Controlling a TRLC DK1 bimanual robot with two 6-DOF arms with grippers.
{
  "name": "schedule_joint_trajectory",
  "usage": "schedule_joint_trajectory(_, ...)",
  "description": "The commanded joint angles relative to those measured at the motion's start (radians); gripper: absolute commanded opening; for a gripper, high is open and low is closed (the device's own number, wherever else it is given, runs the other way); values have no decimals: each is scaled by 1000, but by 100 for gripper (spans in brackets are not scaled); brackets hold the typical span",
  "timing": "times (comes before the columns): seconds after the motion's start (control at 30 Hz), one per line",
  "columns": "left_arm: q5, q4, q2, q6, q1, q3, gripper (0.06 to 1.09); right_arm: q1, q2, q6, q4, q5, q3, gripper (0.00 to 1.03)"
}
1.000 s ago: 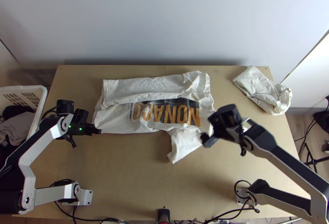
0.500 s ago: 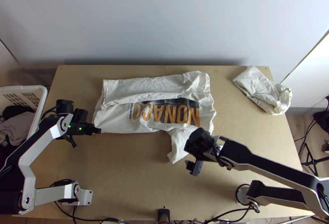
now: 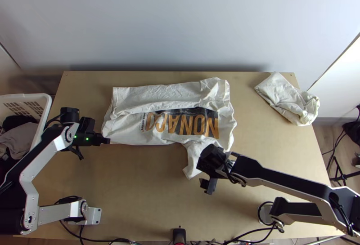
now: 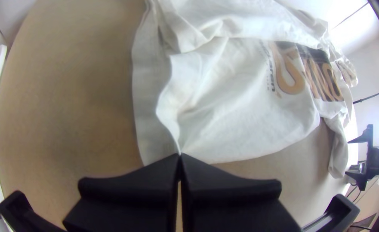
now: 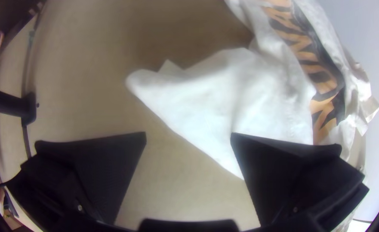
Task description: Fold the t-shirt
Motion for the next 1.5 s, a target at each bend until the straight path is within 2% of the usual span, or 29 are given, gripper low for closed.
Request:
schedule_joint_trajectory(0.0, -1, 1, 8, 8, 5, 16, 9, -42, 40, -2, 79, 1, -14, 76)
schedule_joint_trajectory(0.07, -1, 1, 10, 13, 7, 19, 9, -51, 43, -4, 91, 1, -16, 69)
schedule_joint_trajectory(0.3, -1, -1, 11, 25, 16, 28, 9, -72, 53, -8, 136, 14, -40, 69)
schedule_joint_trajectory(0.37, -1, -1, 13, 25, 16, 31, 9, -72, 58, -19, 152, 20, -49, 55)
schedule_joint_trajectory(0.47, -1, -2, 13, 25, 16, 35, 9, -77, 64, -42, 172, 34, -60, 45)
schedule_joint_trajectory(0.67, -1, -11, 11, 27, 21, 37, 9, -78, 64, -59, 175, 41, -62, 12)
schedule_joint_trajectory(0.73, -1, -16, 8, 28, 22, 37, 9, -83, 61, -62, 175, 41, -62, 5)
schedule_joint_trajectory(1.03, 0, -48, -38, 31, 38, 34, 9, -175, -19, -102, 105, 40, -76, 3)
schedule_joint_trajectory(1.27, 15, -86, -102, 31, 53, 12, 9, -273, -103, -136, -16, 23, 38, 3)
schedule_joint_trajectory(1.47, 32, -103, -130, 31, 71, 6, 9, -287, -169, -150, -78, 20, 138, 3)
